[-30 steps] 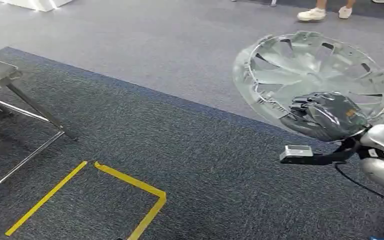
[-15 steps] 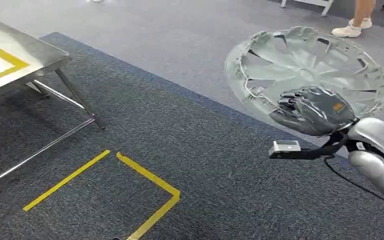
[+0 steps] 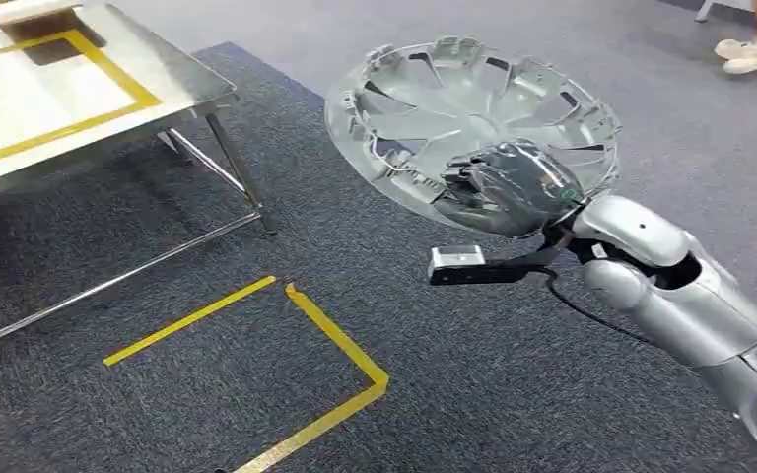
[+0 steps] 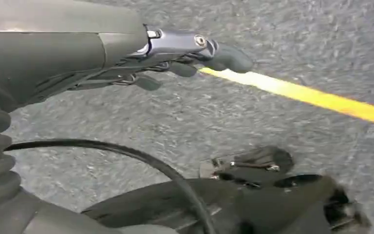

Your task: Take the parts from the cabinet and place them on the table.

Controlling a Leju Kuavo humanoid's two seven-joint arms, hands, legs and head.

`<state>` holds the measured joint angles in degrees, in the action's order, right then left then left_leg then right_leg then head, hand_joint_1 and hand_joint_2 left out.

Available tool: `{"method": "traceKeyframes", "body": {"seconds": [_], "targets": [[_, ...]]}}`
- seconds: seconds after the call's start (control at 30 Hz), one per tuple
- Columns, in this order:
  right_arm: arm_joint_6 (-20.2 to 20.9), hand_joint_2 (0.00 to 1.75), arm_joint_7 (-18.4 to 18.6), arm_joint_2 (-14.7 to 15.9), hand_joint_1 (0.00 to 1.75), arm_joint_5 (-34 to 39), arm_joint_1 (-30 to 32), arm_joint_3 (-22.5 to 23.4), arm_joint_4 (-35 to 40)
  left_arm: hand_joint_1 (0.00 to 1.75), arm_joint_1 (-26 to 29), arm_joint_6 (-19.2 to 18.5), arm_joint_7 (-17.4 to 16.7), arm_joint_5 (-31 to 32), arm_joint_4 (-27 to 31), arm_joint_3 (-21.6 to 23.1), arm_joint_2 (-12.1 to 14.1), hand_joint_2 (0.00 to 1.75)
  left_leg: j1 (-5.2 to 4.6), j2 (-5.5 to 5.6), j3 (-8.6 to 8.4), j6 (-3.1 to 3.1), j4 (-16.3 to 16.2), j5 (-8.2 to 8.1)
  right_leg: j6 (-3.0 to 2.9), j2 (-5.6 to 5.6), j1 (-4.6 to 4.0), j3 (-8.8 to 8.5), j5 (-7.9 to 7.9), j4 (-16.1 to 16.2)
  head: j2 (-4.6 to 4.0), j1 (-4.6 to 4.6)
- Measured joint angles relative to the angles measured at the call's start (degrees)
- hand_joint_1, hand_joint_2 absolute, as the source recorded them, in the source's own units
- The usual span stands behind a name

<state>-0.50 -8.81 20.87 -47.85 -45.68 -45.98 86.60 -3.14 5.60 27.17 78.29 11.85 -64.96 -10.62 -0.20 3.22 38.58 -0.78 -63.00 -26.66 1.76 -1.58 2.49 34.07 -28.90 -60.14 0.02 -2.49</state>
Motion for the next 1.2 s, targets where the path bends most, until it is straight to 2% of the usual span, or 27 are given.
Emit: {"method": "traceKeyframes", "body": {"seconds": [0.07, 0.1, 0.13, 0.2, 0.23, 0.27, 0.3, 0.33, 0.43, 0.47, 0.5, 0.53, 0.6, 0.63, 0.67, 0.7, 0.77, 0.8, 0.83, 0.93, 0.97, 1.0, 1.03, 1.07, 1.13, 1.17, 1.2], "targets": [[-0.11, 1.75, 0.22, -0.46, 1.75, 0.11, -0.52, -0.59, -0.46, 0.0, -0.4, -0.02, 0.24, 0.04, 0.0, 0.0, 0.16, 1.75, 0.33, -2.33, 3.88, -0.4, -7.68, -3.05, -0.5, 1.53, -0.3, -0.5, -0.39, 0.0, 0.0, 0.02], [-0.22, 1.75, 0.33, -0.87, 1.75, 0.11, -0.59, -0.92, -0.81, 0.0, -0.44, -0.07, 0.41, 0.11, 0.0, 0.0, 0.18, 1.75, 0.48, -2.72, 6.24, -0.47, -12.1, -4.37, -0.63, 2.37, -0.36, -0.81, -0.69, 0.0, 0.0, 0.04], [-0.39, 1.75, 0.37, -1.29, 1.75, 0.07, -0.63, -1.31, -1.16, 0.0, -0.42, -0.22, 0.63, 0.24, 0.0, 0.0, 0.18, 1.75, 0.59, -2.78, 7.5, -0.49, -14.0, -4.16, -0.65, 3.13, -0.4, -1.17, -0.98, 0.0, 0.0, 0.0], [-0.68, 1.75, 0.44, -2.08, 1.75, 0.05, -0.84, -1.88, -1.64, 0.0, -0.42, -0.2, 0.7, 0.31, 0.0, 0.0, 0.26, 1.75, 0.58, -2.94, 6.14, -0.2, -10.36, -0.28, -0.53, 4.4, -0.5, -2.11, -1.68, 0.0, -0.02, -0.02], [-0.72, 1.75, 0.55, -2.41, 1.75, 0.05, -1.03, -2.08, -1.82, 0.0, -0.41, -0.2, 0.7, 0.42, 0.0, 0.0, 0.31, 1.75, 0.52, -3.28, 4.24, 0.18, -5.94, 2.54, -0.36, 5.0, -0.57, -2.71, -2.1, 0.0, 0.0, 0.0], [-0.74, 1.75, 0.55, -2.69, 1.75, 0.05, -1.29, -2.25, -2.06, 0.0, -0.37, -0.2, 0.7, 0.5, 0.0, 0.0, 0.44, 1.75, 0.22, -4.75, 2.05, 0.81, -0.79, 5.35, -0.14, 5.58, -0.63, -3.28, -2.59, 0.06, 0.0, 0.02], [-0.87, 1.75, 0.57, -2.78, 1.75, 0.05, -1.49, -2.38, -2.32, 0.0, -0.43, -0.2, 0.7, 0.59, 0.0, 0.02, 0.48, 1.75, -0.64, -7.43, 1.26, 1.3, 0.3, 4.39, 0.09, 6.12, -0.85, -3.47, -2.84, 0.36, 0.0, 0.02], [-1.07, 1.75, 0.55, -2.84, 1.75, 0.05, -1.72, -2.65, -2.54, 0.0, -0.51, -0.17, 0.7, 0.59, 0.0, 0.02, 0.53, 1.75, -1.11, -7.48, 0.99, 1.77, 1.45, 4.37, 0.42, 6.44, -1.24, -3.5, -2.96, 0.29, -0.02, -0.04], [-1.14, 1.75, 0.53, -3.34, 1.75, -0.02, -2.24, -3.13, -3.0, 0.0, -0.33, -0.17, 0.7, 0.59, 0.0, 0.04, 0.5, 1.75, -1.05, -5.62, 0.94, 2.36, 2.67, 3.39, 1.08, 8.58, -1.53, -4.07, -3.12, 1.33, 0.0, -0.06], [-1.14, 1.75, 0.53, -3.5, 1.75, -0.02, -2.29, -3.13, -3.02, 0.0, -0.18, -0.17, 0.7, 0.59, 0.0, 0.04, 0.5, 1.75, -0.28, -4.98, 0.12, 2.59, 3.66, 3.6, 1.39, 7.87, -1.17, -3.65, -3.84, 1.29, 0.0, 0.11], [-1.16, 1.75, 0.55, -3.5, 1.75, 0.07, -2.38, -3.13, -3.15, 0.0, -0.16, -0.13, 0.72, 0.59, 0.0, 0.04, 0.53, 1.75, -0.34, -4.3, -0.14, 2.78, 3.93, 3.61, 1.23, 4.75, -1.13, -3.19, -4.78, -0.42, -0.02, 0.35], [-1.18, 1.75, 0.53, -3.5, 1.75, 0.11, -2.44, -3.19, -3.24, 0.0, -0.35, -0.11, 0.7, 0.59, 0.0, 0.04, 0.55, 1.75, -0.33, -3.72, -0.14, 3.11, 3.93, 3.57, 1.08, 3.12, -1.2, -1.25, -6.37, -4.03, 0.0, 0.44], [-1.18, 1.75, 0.53, -3.5, 1.75, 0.07, -2.06, -3.41, -3.54, 0.0, -0.76, -0.09, 0.7, 0.59, 0.0, 0.04, 0.44, 1.75, -0.41, -2.06, -0.19, 3.4, 3.9, 3.38, 0.95, 1.65, -1.36, 4.24, -9.52, -13.32, 0.0, 0.53], [-1.18, 1.75, 0.53, -3.5, 1.75, 0.01, -1.96, -3.59, -3.74, 0.0, -0.71, -0.09, 0.7, 0.59, 0.0, 0.04, 0.44, 1.75, -0.44, -1.18, -0.24, 3.44, 3.85, 3.34, 0.93, 1.5, -1.45, 6.32, -9.57, -15.92, 0.0, 0.5], [-1.18, 1.75, 0.5, -3.5, 1.75, 0.01, -1.94, -3.76, -3.87, 0.0, -0.6, -0.09, 0.7, 0.61, 0.0, 0.04, 0.46, 1.75, -0.44, -0.38, -0.37, 3.45, 3.79, 3.26, 0.91, 1.49, -1.45, 7.25, -8.17, -15.96, 0.0, 0.53], [-1.18, 1.75, 0.5, -3.5, 1.75, 0.01, -1.97, -3.87, -3.94, 0.0, -0.43, -0.09, 0.7, 0.61, 0.0, 0.04, 0.46, 1.75, -0.44, 0.54, -0.58, 3.42, 3.7, 3.08, 0.9, 1.47, -1.43, 6.89, -5.18, -13.3, 0.0, 0.48], [-1.18, 1.75, 0.55, -3.5, 1.75, 0.03, -2.08, -3.91, -3.96, 0.0, -0.43, -0.09, 0.7, 0.61, 0.0, 0.04, 0.44, 1.75, -0.37, 2.14, -1.01, 3.13, 3.22, 2.56, 0.78, 0.29, -1.28, 3.62, 1.51, -3.8, 0.0, 0.55], [-1.18, 1.75, 0.57, -3.5, 1.75, 0.05, -2.09, -3.94, -4.09, 0.0, -0.41, -0.11, 0.7, 0.61, 0.0, 0.04, 0.44, 1.75, -0.11, 2.76, -0.85, 2.88, 3.11, 2.35, 0.59, -2.71, -0.95, 2.87, 1.27, -2.02, 0.0, 0.42], [-1.2, 1.75, 0.55, -3.5, 1.75, 0.09, -2.18, -4.11, -4.22, 0.0, -0.61, -0.11, 0.7, 0.61, 0.0, 0.04, 0.48, 1.75, -0.34, 3.47, -0.24, 2.59, 2.39, 2.37, 0.61, -3.66, -0.74, 1.75, 1.44, -0.4, 0.0, 0.44], [-1.2, 1.75, 0.44, -3.67, 1.75, 0.03, -2.34, -4.11, -4.33, 0.0, -0.2, -0.2, 0.59, 0.83, -0.02, 0.04, 0.46, 1.75, 0.48, 5.27, 0.39, 1.36, 3.05, 3.09, 0.12, -2.03, -1.33, 1.48, 0.87, 0.09, 0.0, 0.61], [-1.2, 1.75, 0.46, -3.8, 1.75, 0.03, -2.49, -4.09, -4.37, 0.0, -0.1, -0.2, 0.46, 1.0, 0.02, 0.04, 0.85, 1.75, 0.17, 5.24, 0.51, 1.24, 2.86, 2.79, -0.26, -1.13, -0.5, 0.85, 1.09, 0.77, 0.0, 0.64], [-1.2, 1.75, 0.64, -3.91, 1.75, 0.0, -2.55, -4.05, -4.48, 0.0, 0.0, -0.2, 0.35, 1.18, -0.02, 0.07, 0.59, 1.75, -0.47, 1.9, 0.8, 0.77, 1.99, 2.27, -0.53, -0.57, -0.63, 0.39, 1.05, 1.09, 0.0, 0.28], [-1.18, 1.75, 0.55, -4.02, 1.75, 0.07, -2.8, -4.07, -4.53, 0.0, -0.15, -0.2, 0.26, 1.29, -0.02, 0.07, 0.68, 1.75, -0.31, -0.48, 2.14, 0.26, -0.88, 0.81, -0.8, 0.2, -0.69, 0.05, 0.91, 1.17, 0.0, -0.55], [-1.18, 1.75, 0.63, -4.04, 1.75, 0.05, -2.99, -4.09, -4.59, 0.0, -0.32, -0.2, 0.26, 1.38, -0.02, 0.11, 0.7, 1.75, 0.06, -1.79, 4.19, -0.14, -5.08, -0.9, -1.03, 1.01, -0.79, -0.2, 0.74, 1.16, 0.0, -0.37], [-1.18, 1.75, 0.61, -4.13, 1.75, 0.0, -3.15, -4.11, -4.77, 0.0, -0.56, -0.2, 0.26, 1.42, -0.02, 0.11, 0.83, 1.75, 0.56, -2.72, 7.87, -0.66, -12.42, -3.14, -1.21, 2.71, -0.85, -0.77, 0.25, 1.15, 0.0, -0.41], [-1.18, 1.75, 0.61, -4.26, 1.75, -0.02, -3.27, -4.16, -4.79, 0.0, -0.56, -0.22, 0.28, 1.51, -0.02, 0.13, 0.83, 1.75, 0.8, -2.84, 8.18, -0.79, -13.04, -2.65, -1.16, 3.42, -0.82, -1.09, 0.02, 1.15, 0.0, -0.48], [-1.18, 1.75, 0.59, -4.44, 1.75, -0.02, -3.44, -4.18, -4.79, 0.0, -0.55, -0.22, 0.31, 1.68, -0.02, 0.15, 0.9, 1.75, 0.95, -2.97, 7.28, -0.84, -11.22, -0.88, -1.08, 4.13, -0.8, -1.48, -0.27, 1.15, 0.0, -0.44]]}}
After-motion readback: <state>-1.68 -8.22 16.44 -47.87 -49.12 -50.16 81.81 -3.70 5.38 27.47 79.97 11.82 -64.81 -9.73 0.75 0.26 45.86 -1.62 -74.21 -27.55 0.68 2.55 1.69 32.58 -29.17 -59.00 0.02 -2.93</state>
